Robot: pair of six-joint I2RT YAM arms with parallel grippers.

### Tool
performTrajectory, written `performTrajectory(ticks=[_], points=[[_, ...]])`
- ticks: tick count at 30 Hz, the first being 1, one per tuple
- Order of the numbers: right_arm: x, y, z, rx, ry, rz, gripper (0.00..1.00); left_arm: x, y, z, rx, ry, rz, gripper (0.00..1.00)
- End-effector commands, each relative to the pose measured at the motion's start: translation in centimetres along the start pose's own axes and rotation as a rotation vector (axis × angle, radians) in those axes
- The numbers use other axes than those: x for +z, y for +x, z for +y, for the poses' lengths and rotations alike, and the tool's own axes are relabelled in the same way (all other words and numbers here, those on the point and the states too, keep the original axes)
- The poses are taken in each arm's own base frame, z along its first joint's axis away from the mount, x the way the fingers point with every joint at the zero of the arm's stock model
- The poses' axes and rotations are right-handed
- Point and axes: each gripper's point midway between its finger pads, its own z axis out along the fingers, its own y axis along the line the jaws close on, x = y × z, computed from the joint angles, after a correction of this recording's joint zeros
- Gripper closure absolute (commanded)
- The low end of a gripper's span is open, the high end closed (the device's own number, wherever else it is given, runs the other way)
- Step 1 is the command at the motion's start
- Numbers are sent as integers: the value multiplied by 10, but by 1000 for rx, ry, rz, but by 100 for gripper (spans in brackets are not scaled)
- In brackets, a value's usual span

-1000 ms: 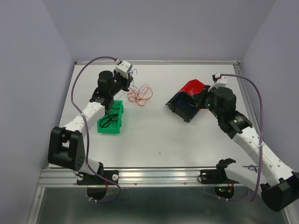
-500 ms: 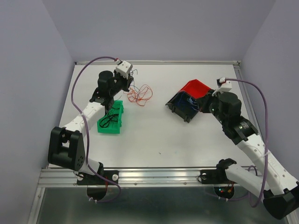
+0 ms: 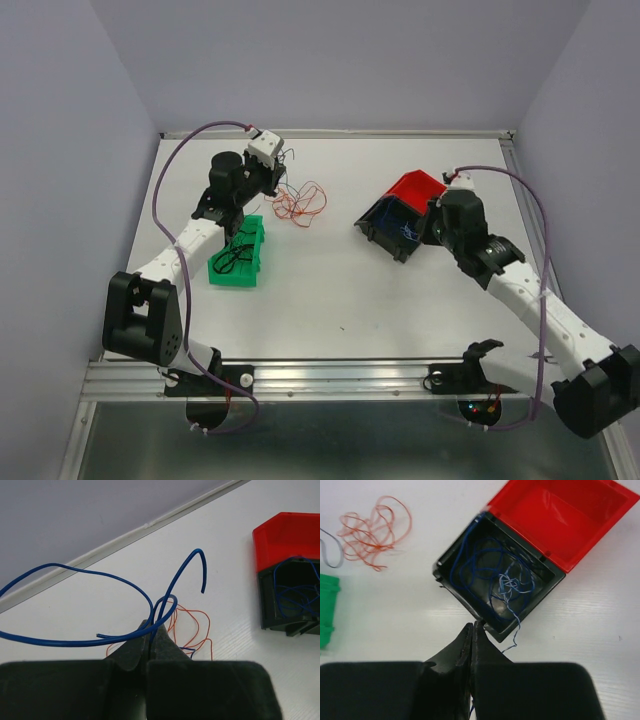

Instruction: Untangle the cables

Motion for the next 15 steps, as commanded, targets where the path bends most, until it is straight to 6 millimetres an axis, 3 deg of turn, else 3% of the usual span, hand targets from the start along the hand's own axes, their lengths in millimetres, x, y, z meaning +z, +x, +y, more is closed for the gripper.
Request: performTrajectory(ticks=[1, 7, 14, 15], points=[[32, 5, -10, -13, 109, 56, 99, -8, -29, -1, 21, 6, -85, 100], [79, 7, -9, -43, 173, 100, 99, -8, -28, -2, 22, 10, -82, 100], [117, -1, 1, -56, 188, 110, 99, -6, -25, -4, 18, 22, -73, 100], [127, 8, -1, -66, 202, 138, 99, -6, -25, -5, 17, 24, -75, 100]])
